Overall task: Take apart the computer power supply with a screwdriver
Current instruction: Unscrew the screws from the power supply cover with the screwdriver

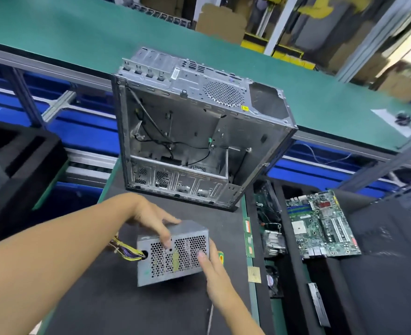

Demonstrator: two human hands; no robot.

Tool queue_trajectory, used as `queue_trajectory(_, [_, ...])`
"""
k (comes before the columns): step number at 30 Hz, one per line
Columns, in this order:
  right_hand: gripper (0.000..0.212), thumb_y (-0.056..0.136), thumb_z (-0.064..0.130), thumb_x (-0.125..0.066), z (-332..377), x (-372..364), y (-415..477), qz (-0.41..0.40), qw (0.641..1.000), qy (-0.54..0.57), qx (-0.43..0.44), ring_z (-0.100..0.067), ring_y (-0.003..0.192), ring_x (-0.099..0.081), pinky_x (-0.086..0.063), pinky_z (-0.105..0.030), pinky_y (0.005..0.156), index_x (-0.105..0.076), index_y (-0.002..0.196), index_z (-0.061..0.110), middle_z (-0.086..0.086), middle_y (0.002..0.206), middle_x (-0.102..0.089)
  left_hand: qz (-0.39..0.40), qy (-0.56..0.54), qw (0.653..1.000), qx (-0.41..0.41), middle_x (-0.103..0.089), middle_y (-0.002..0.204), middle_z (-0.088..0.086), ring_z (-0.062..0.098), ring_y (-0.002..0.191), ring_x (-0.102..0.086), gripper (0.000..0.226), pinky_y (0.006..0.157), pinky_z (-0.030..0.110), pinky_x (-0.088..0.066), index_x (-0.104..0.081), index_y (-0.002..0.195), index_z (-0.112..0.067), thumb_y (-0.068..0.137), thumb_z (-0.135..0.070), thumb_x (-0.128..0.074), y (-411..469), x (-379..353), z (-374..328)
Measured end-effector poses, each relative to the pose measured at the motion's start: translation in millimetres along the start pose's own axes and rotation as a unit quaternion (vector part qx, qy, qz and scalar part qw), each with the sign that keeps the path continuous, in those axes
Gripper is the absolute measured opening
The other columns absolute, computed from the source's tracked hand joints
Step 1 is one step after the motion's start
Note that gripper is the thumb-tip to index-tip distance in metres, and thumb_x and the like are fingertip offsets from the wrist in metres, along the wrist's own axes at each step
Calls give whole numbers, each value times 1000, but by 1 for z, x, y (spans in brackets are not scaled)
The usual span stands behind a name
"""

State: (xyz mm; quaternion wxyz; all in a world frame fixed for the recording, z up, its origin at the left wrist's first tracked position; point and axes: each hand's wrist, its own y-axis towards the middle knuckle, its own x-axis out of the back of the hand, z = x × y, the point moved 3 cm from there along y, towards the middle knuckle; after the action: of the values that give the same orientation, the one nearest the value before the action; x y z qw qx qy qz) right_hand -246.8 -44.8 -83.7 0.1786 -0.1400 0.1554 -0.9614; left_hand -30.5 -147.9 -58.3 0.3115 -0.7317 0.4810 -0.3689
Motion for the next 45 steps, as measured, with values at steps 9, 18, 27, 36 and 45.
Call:
queue_trajectory(9, [66,97,64,-32,39,-12,20,-31,979,-201,-27,-16,133,-44,-36,-38,106,7,149,54,19,143,-47,-132,-52,985,-97,-70,111,-27,-6,101,-64,39,88,17,-45,-63,125,-47,87,-58,-65,-28,1,31])
queue_trajectory(18, [58,97,64,-27,42,-11,42,-11,969,-246,-33,-26,139,-39,-33,-48,110,8,143,62,5,157,-32,-378,219,898,46,-66,119,-2,23,109,-60,65,91,41,-46,-60,124,-23,92,-73,-35,-50,-25,8])
queue_trajectory(27, [86,84,72,-50,46,-2,38,66,976,-203,-34,-17,135,-40,-32,-43,113,18,136,70,17,143,-45,-447,339,827,29,-36,151,5,26,131,-41,114,110,38,-33,-2,158,-14,76,-68,-60,-37,-65,3])
queue_trajectory(36, [122,63,29,-90,36,9,20,132,960,-245,34,-3,130,-42,-37,-34,112,-6,147,55,16,145,-37,-351,107,923,-113,-63,119,-26,-9,100,-57,43,85,11,-40,-61,132,-38,90,-30,-54,-74,-12,-6])
queue_trajectory(45, [88,52,48,-90,27,2,26,27,981,-194,1,5,103,-61,-50,-28,94,-36,122,50,27,112,-62,-377,229,897,-32,-51,139,-23,7,126,-44,68,110,36,-29,-33,146,-49,84,-75,-41,-67,-46,16])
